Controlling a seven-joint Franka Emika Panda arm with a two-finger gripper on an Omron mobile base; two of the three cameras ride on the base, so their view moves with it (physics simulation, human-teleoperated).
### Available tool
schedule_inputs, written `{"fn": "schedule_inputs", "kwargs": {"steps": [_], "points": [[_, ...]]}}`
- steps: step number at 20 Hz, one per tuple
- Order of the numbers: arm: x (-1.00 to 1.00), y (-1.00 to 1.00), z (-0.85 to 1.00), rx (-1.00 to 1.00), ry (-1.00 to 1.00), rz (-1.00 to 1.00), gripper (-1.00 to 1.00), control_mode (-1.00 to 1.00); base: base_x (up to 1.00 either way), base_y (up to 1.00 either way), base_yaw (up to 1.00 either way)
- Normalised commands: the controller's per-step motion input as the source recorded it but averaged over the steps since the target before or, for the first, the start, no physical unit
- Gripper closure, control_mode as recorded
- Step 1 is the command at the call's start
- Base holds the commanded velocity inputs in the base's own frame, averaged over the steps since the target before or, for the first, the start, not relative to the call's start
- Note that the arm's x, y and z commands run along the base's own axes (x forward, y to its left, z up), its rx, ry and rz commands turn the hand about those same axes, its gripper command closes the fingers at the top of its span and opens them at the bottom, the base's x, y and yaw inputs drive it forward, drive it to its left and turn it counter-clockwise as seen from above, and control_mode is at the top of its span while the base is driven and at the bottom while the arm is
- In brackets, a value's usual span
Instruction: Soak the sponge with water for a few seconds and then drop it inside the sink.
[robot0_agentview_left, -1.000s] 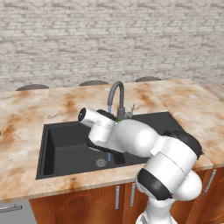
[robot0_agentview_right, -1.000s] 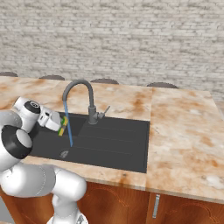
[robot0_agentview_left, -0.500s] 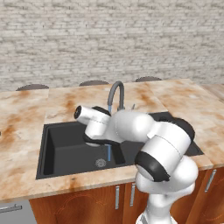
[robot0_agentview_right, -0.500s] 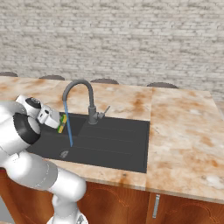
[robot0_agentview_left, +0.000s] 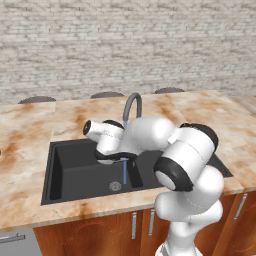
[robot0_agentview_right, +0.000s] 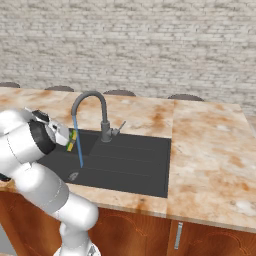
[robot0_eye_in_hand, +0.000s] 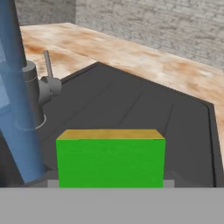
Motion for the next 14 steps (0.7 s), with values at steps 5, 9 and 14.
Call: {"fn": "schedule_inputs", "kwargs": {"steps": [5, 9, 14], "points": [[0.15, 0.0, -0.24, 0.0, 0.01, 0.0, 1.0, -1.0, 0.0, 0.0, 0.0], [0.13, 0.0, -0.11, 0.0, 0.03, 0.0, 1.0, -1.0, 0.0, 0.0, 0.0], [0.09, 0.0, -0.01, 0.0, 0.05, 0.0, 1.0, -1.0, 0.0, 0.0, 0.0]]}}
